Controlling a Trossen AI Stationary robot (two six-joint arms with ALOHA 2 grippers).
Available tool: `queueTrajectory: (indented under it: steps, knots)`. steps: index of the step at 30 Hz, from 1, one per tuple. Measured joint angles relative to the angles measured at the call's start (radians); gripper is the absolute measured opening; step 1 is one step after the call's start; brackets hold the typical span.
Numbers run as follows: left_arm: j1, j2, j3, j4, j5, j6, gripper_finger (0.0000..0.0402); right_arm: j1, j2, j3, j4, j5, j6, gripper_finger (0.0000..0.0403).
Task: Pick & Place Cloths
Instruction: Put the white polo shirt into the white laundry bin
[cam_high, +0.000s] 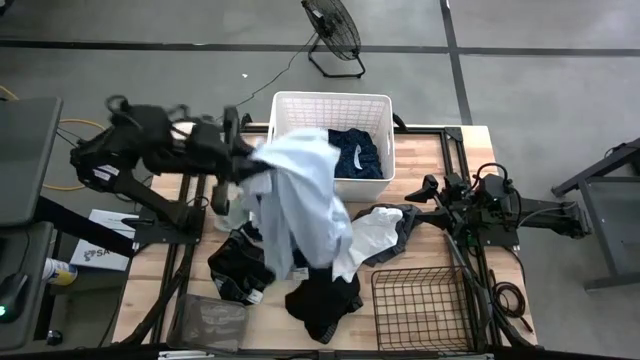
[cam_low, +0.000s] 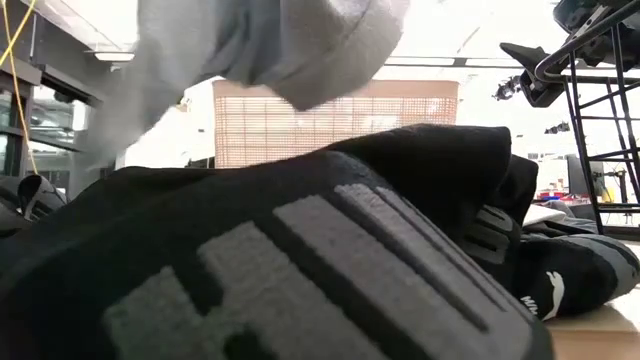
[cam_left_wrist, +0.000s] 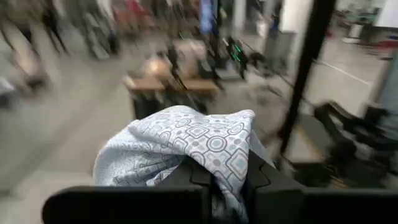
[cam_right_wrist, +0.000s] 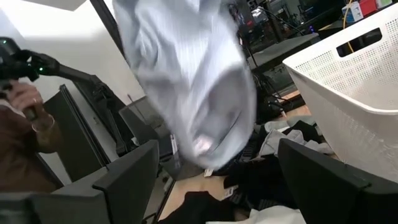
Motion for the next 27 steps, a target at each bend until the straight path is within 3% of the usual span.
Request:
queueTrajectory:
  steps: [8, 14, 19, 27]
  knots:
    - [0.001, 0.051, 0.107, 0.329, -0.116, 0.428, 0.0014, 0.000, 0.000, 0.000, 0.000, 0.000, 0.000, 0.0320]
    - [0.066, 0.112, 0.115, 0.620, -0.116, 0.711, 0.0014, 0.000, 0.000, 0.000, -0.015, 0.000, 0.000, 0.0320]
    - [0.216, 0.174, 0.116, 0.735, -0.066, 0.712, 0.0014, 0.000, 0.000, 0.000, -0.034, 0.000, 0.000, 0.0320]
    - [0.437, 0.278, 0.115, 0.817, 0.043, 0.559, 0.0014, 0.000, 0.000, 0.000, -0.042, 0.000, 0.000, 0.0320]
